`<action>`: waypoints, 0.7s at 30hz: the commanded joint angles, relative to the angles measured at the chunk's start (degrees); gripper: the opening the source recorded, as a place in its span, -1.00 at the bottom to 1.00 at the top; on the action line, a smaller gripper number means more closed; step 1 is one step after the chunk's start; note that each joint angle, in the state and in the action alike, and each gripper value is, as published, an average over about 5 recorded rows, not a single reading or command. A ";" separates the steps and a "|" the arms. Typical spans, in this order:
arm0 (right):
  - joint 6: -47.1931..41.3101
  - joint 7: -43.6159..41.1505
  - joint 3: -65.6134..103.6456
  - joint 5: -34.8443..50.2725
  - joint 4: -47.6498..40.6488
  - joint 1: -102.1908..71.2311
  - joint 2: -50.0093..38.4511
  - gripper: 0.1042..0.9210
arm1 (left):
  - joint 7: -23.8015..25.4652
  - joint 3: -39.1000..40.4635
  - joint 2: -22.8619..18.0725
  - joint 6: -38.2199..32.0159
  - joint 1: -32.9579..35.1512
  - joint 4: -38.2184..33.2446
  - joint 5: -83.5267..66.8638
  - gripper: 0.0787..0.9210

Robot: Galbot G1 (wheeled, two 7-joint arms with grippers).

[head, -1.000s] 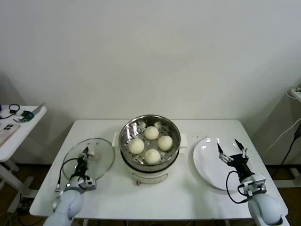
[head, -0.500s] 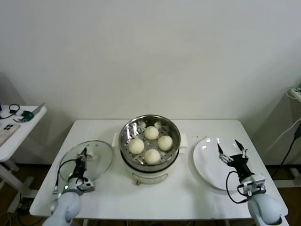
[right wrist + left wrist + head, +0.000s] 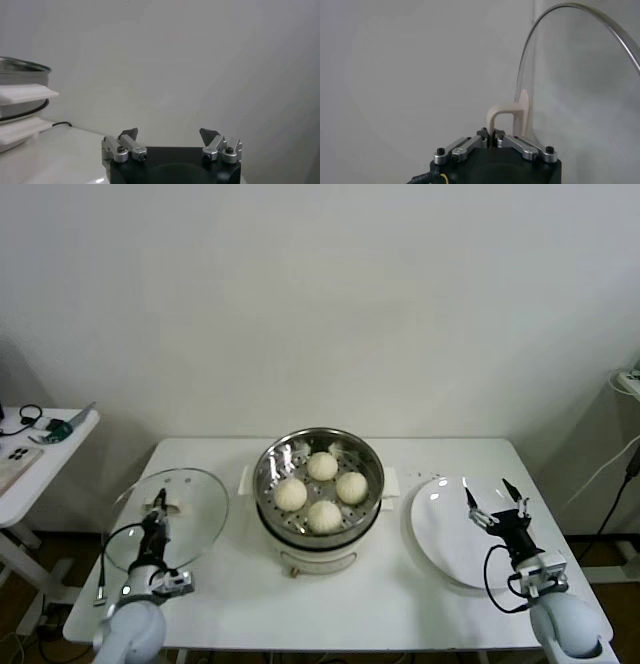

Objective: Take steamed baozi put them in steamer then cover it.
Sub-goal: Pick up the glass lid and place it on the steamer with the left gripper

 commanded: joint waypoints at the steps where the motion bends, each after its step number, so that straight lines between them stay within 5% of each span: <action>1: 0.21 -0.02 -0.01 -0.04 -1.06 0.69 -0.51 0.76 | -0.34 0.31 3.07 10.53 5.90 -15.75 -0.10 -0.83; 13: 0.32 -0.04 -0.96 -0.29 -3.13 2.31 -1.07 0.76 | 5.14 0.58 9.19 19.32 7.28 -31.77 -2.68 -0.83; 21: 0.38 -0.01 -2.64 -1.06 -4.24 3.79 -0.35 0.76 | 10.64 5.30 10.21 22.71 2.06 -33.15 -0.26 -0.83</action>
